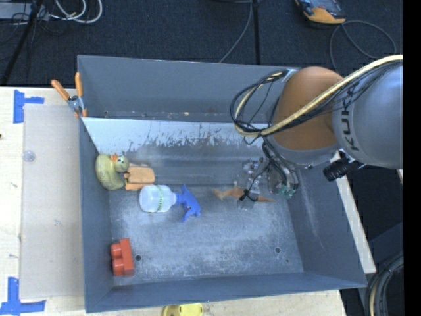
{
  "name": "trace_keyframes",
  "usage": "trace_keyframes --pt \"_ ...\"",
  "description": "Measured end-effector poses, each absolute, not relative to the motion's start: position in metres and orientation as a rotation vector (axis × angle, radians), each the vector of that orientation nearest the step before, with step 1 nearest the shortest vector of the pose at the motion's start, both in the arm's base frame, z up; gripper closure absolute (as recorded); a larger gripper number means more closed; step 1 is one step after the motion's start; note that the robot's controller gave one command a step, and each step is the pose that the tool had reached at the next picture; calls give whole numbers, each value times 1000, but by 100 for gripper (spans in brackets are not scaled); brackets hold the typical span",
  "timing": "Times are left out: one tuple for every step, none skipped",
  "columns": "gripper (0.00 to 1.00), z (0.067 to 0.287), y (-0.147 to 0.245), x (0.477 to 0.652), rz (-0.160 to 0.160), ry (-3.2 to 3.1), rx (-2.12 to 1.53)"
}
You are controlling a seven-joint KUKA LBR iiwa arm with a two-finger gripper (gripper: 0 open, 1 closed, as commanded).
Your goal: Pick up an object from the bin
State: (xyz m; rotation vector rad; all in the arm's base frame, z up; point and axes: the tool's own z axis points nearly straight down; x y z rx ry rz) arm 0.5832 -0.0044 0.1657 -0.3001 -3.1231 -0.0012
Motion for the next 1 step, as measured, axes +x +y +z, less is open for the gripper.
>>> trace_keyframes --pt "100 213 -11 565 -1 -3112 -344"
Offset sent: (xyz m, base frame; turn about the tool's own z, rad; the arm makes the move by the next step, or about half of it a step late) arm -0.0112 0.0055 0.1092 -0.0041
